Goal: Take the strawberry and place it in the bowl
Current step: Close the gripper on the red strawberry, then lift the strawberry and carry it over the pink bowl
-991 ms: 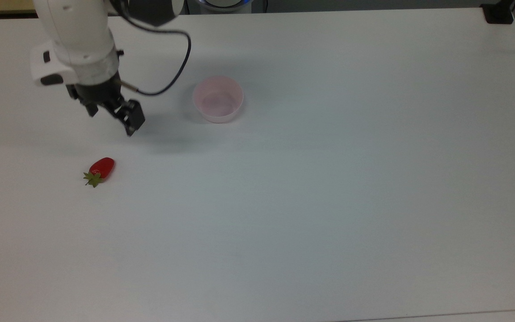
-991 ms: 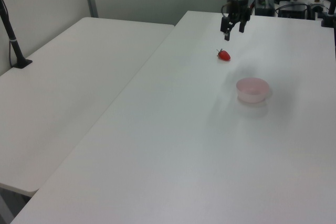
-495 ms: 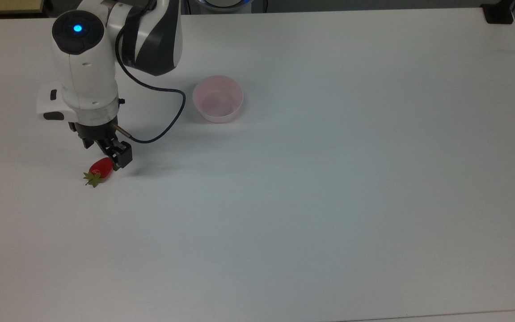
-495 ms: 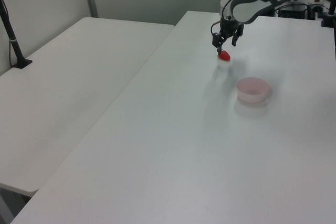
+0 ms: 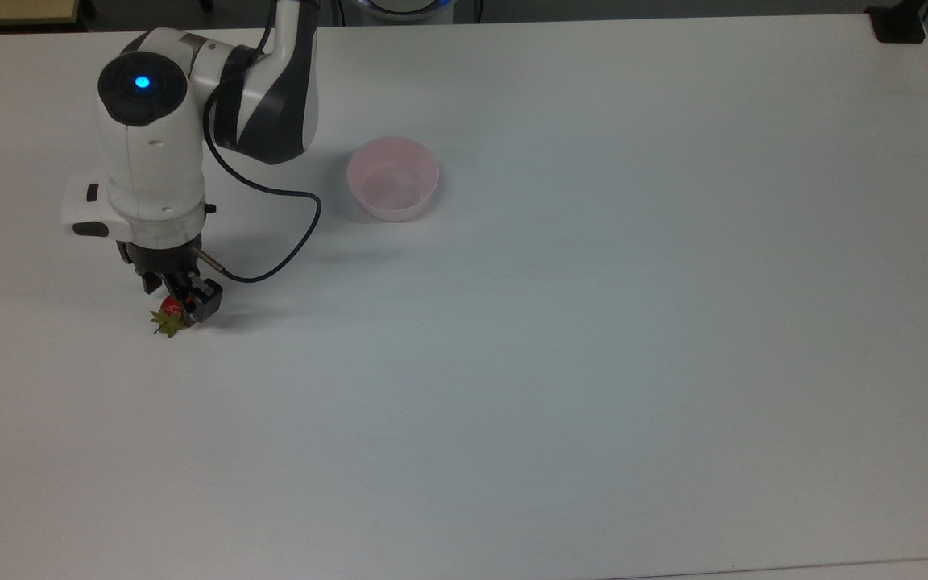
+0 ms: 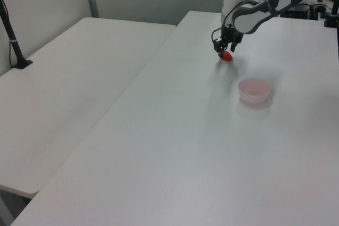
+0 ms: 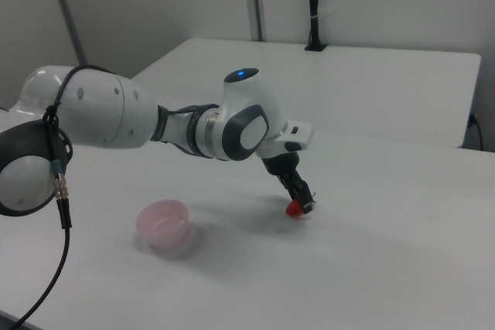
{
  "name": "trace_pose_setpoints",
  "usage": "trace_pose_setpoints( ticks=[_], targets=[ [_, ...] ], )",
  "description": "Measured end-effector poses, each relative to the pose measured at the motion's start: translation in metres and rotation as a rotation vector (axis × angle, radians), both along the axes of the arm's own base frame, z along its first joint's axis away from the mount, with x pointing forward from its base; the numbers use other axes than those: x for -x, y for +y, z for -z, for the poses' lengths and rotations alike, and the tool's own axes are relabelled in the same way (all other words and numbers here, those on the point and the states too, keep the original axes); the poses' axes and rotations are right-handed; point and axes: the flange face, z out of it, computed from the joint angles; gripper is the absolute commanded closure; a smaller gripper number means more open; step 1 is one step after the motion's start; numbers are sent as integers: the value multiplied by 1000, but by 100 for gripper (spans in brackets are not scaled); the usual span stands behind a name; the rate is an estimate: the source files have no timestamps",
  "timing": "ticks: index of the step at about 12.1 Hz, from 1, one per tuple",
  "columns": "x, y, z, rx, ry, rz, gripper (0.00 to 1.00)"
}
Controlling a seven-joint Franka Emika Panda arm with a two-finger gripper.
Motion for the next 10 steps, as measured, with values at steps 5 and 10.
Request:
trace_pose_setpoints(
  ticks=[5,10],
  targets=[
    [-5,0,-4,8,-13,1,78],
    [0,25,-42,21,90,-168,77]
  ],
)
